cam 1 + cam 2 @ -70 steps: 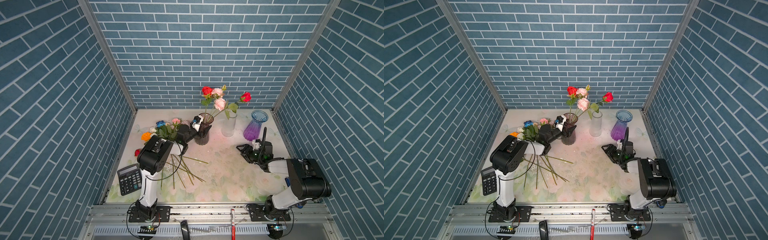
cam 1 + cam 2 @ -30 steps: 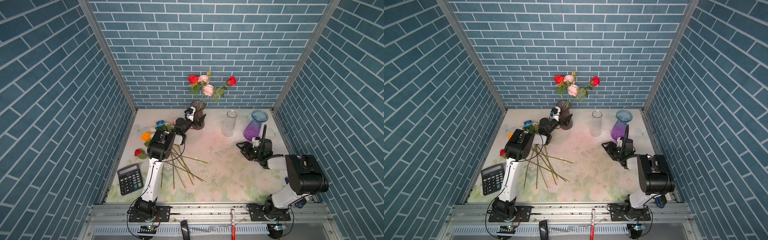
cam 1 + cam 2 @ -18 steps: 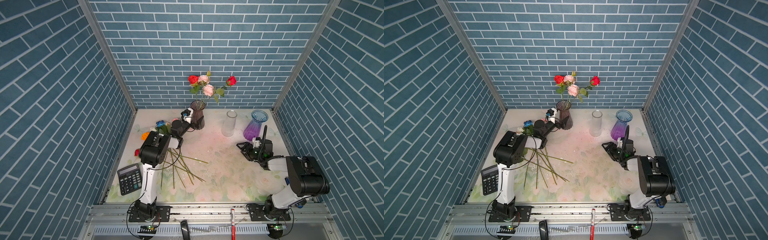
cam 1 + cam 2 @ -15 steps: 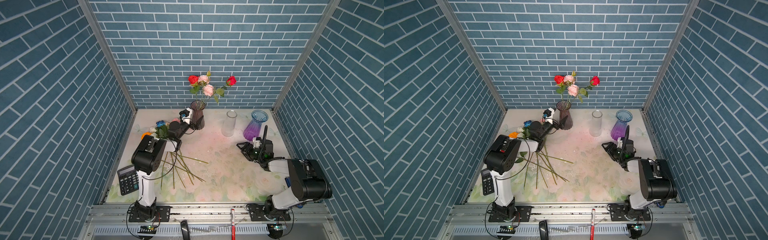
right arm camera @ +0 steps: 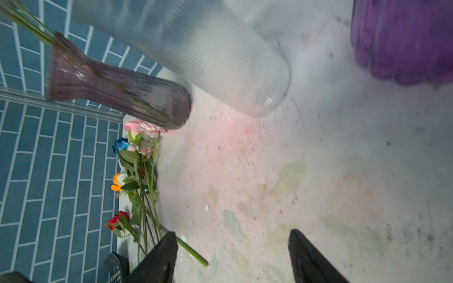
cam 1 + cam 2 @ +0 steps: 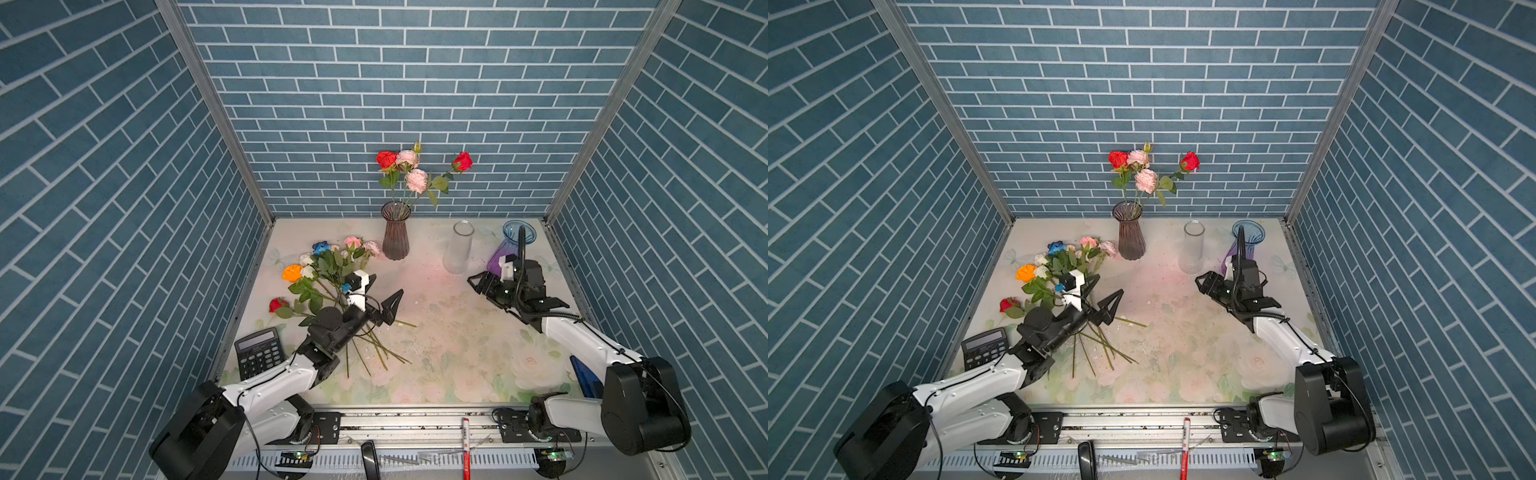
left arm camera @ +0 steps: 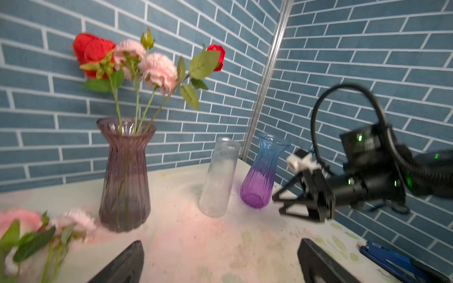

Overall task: Arrange flowers in a vase
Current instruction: Pick up the vase from the top-center of the table.

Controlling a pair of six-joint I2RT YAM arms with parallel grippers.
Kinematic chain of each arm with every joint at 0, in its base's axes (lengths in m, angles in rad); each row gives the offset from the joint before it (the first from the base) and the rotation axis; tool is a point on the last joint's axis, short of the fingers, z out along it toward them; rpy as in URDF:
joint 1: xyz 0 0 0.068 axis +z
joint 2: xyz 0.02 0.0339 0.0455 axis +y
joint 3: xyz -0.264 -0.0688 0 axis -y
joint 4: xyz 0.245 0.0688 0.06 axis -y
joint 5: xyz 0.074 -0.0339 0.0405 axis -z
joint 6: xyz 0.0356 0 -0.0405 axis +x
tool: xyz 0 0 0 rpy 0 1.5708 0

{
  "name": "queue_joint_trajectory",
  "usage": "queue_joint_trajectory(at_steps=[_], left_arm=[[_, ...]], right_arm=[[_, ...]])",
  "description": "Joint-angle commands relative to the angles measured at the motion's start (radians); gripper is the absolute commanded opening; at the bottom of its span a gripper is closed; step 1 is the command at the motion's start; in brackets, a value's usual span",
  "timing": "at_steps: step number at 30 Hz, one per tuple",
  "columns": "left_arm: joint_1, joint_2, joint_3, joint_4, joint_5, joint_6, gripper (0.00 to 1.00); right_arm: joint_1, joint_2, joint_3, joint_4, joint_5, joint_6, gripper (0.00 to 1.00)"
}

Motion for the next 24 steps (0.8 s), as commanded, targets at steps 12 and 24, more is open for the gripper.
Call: queue_joint_trajectory(at_steps=[12, 24], left_arm=[[0.006, -0.052, -0.032, -0.12, -0.122, -0.029, 0.99], [0.012, -0.027, -0.031, -0.103, -0.119, -0.034, 0.82]], right_arm=[[-0.019, 0.535, 0.985, -0.778, 0.08, -0.126, 0.55], [-0.022, 0.774, 1.357, -0.987, 0.144, -0.196, 0.51]])
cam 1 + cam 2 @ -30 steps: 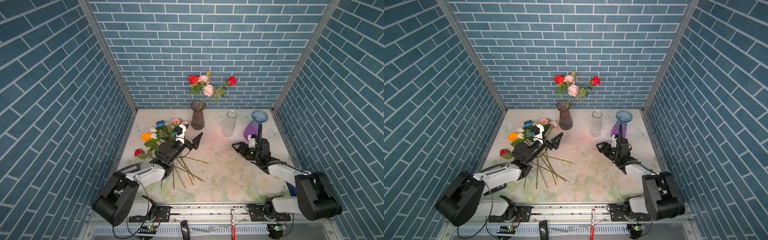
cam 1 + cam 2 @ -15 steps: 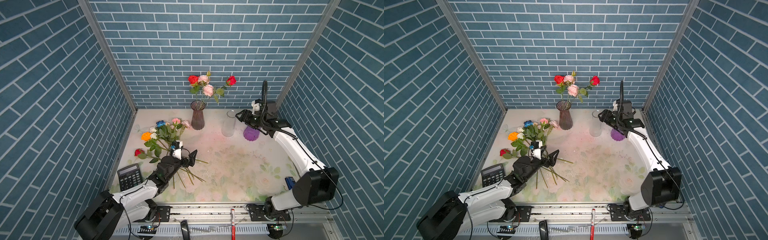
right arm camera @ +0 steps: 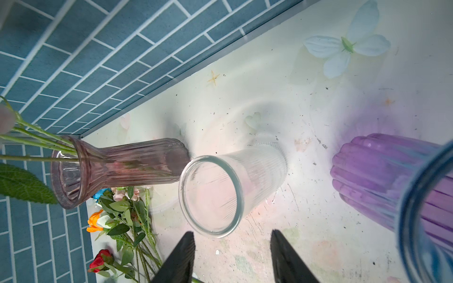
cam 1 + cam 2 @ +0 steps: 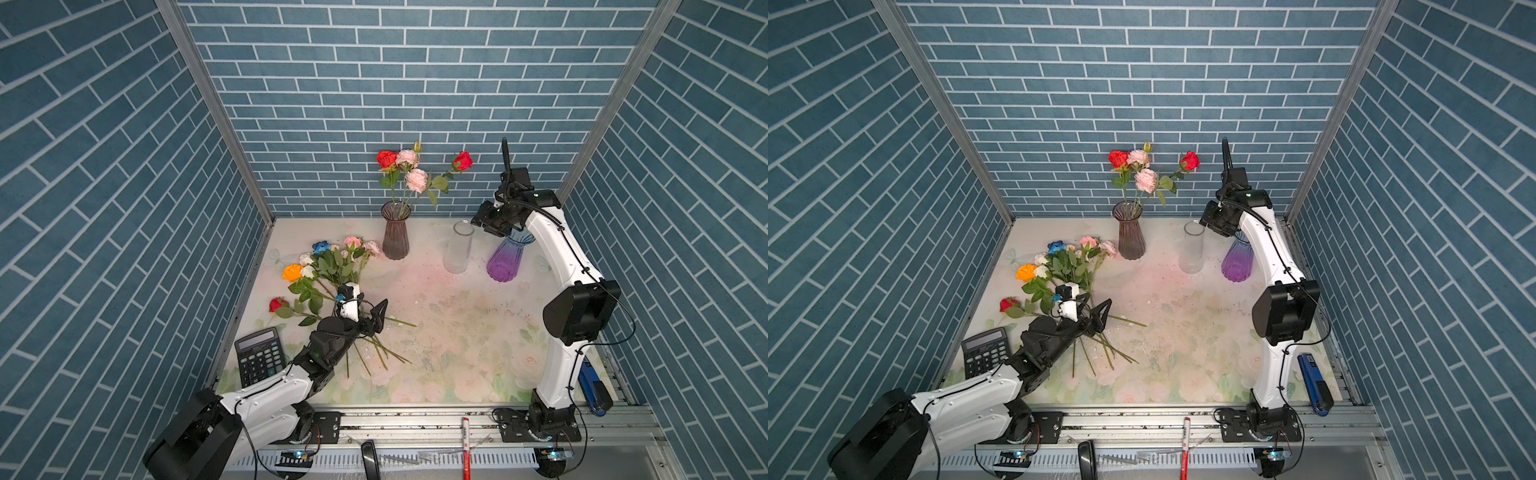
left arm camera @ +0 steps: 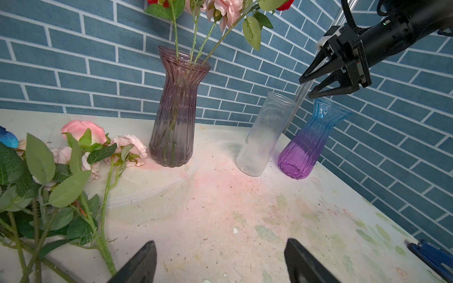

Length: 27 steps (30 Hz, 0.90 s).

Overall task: Arrange flowers in a vase
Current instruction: Pick up the vase from the top-center of the table, then place the vase at the center of the table.

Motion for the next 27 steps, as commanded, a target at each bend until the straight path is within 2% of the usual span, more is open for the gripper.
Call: queue_joint_trajectory(at_steps=[1, 5, 15, 17, 21, 27], left_arm=[[0.004, 0.0, -0.001, 0.027, -0.006, 0.004, 0.82], [0.005, -0.014, -0.006, 0.023, -0.02, 0.004, 0.82], [0.006, -0.024, -0.015, 0.029, -0.021, 0.006, 0.81], [0.007, -0.026, -0.016, 0.03, -0.023, 0.004, 0.82], [0.008, -0.023, -0.016, 0.03, -0.023, 0.002, 0.82], [0.009, -0.015, -0.017, 0.037, -0.024, -0.003, 0.84]], right_arm=[[-0.002, 0.06, 0.063, -0.092, 0.001, -0.042, 0.51], [-0.003, 0.131, 0.145, -0.145, 0.008, -0.05, 0.51], [-0.001, 0.238, 0.21, -0.187, -0.01, -0.061, 0.29], [-0.001, 0.235, 0.204, -0.197, -0.014, -0.072, 0.21], [0.009, 0.162, 0.14, -0.207, -0.003, -0.097, 0.06], [0.057, -0.073, -0.067, -0.242, -0.008, -0.143, 0.01]])
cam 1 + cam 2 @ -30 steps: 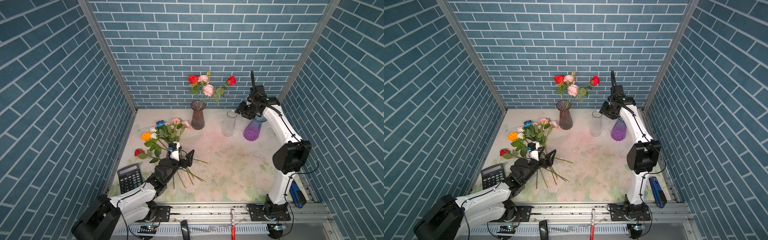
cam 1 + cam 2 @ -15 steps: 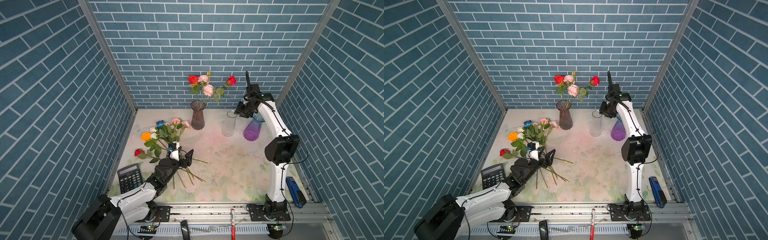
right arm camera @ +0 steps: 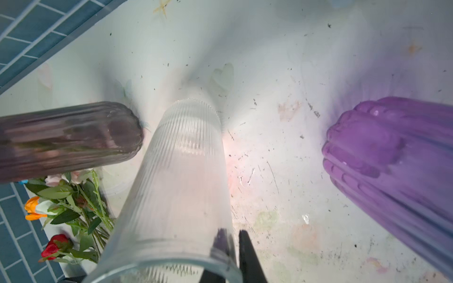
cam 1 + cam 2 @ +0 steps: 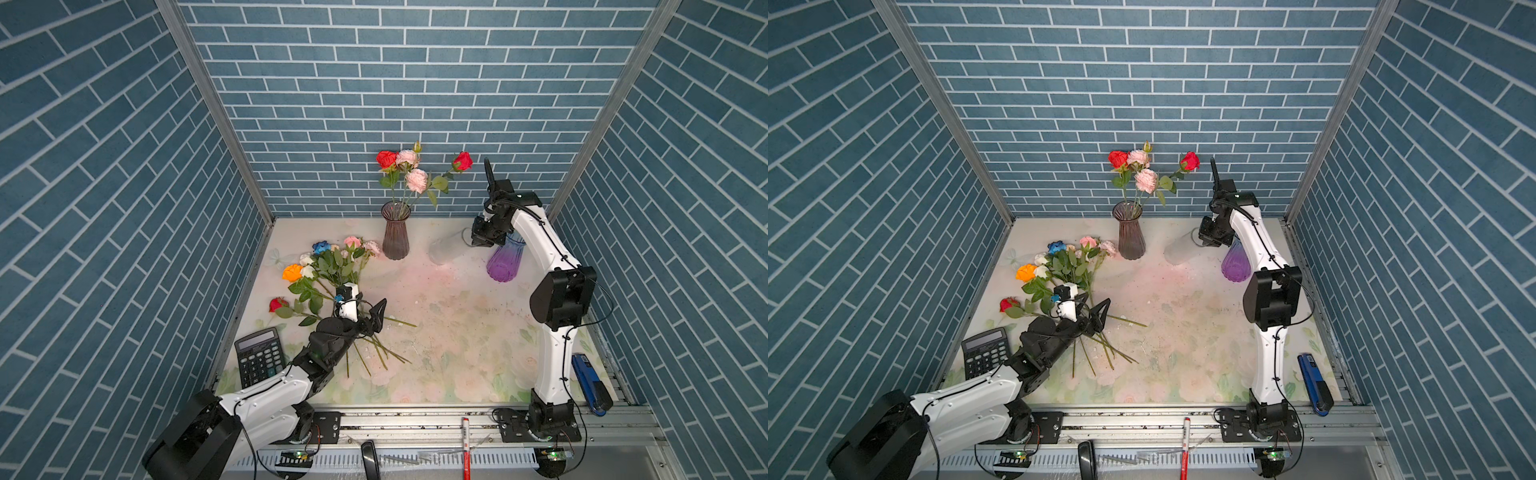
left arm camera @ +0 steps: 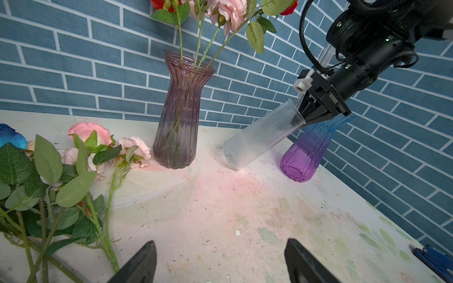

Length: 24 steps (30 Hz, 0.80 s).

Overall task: Arrange flowers in a vase
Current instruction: Place the vase at the center of the table.

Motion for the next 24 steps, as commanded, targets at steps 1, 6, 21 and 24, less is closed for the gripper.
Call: queue_joint_trajectory(at_steps=[1, 6, 21, 24], left_arm=[[0.008, 0.002, -0.009, 0.032, -0.007, -0.003, 0.84], [0.009, -0.003, -0.012, 0.033, -0.004, -0.007, 0.84], [0.012, -0.042, -0.038, 0.018, -0.058, -0.035, 0.87], [0.012, -0.04, -0.038, 0.016, -0.064, -0.038, 0.88]], right_arm=[[0.037, -0.205, -0.087, -0.085, -0.006, -0.054, 0.0], [0.078, -0.41, -0.315, -0.075, -0.04, -0.024, 0.0], [0.267, -0.432, -0.324, -0.159, 0.111, -0.057, 0.0], [0.321, -0.386, -0.269, -0.196, 0.188, -0.077, 0.0]])
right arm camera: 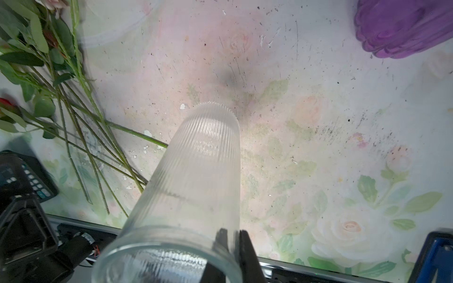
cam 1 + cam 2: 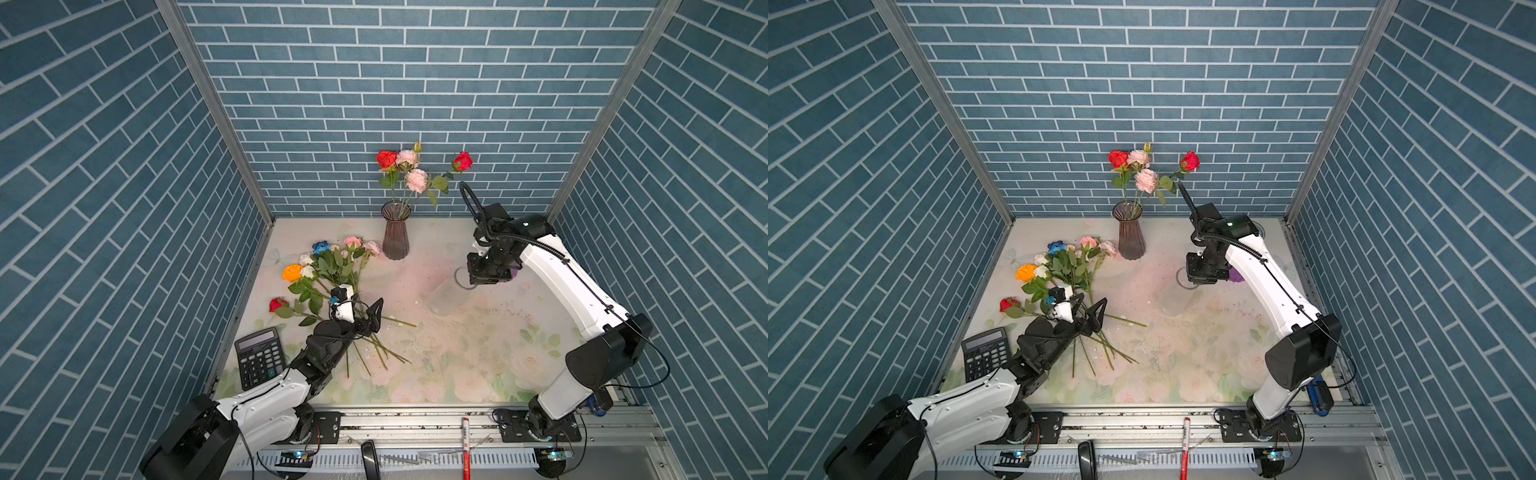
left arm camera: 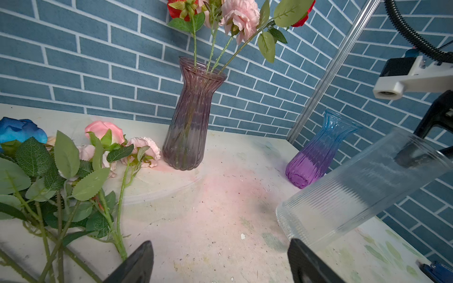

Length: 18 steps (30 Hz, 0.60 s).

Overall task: Arrange flowers in a vase
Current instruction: Place the vase at the center of the table.

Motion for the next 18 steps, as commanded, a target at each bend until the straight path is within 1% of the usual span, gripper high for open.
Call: queue_joint_trajectory(at_steps=[1, 4, 6, 18], left_arm=[[0.007, -0.006, -0.012, 0.003, -0.018, -0.008, 0.88], [0.006, -0.004, -0.009, 0.001, -0.019, -0.011, 0.88], [0.008, -0.002, -0.007, -0.005, -0.023, -0.013, 0.88], [0.007, -0.007, -0.01, -0.01, -0.034, -0.018, 0.88]], right_arm=[[0.058, 0.037, 0.09, -0.044, 0.097, -0.05, 0.0], [0.111, 0.076, 0.137, -0.08, 0.173, -0.075, 0.0], [0.132, 0.097, 0.151, -0.095, 0.193, -0.08, 0.0], [0.159, 0.119, 0.111, -0.093, 0.165, -0.084, 0.01]])
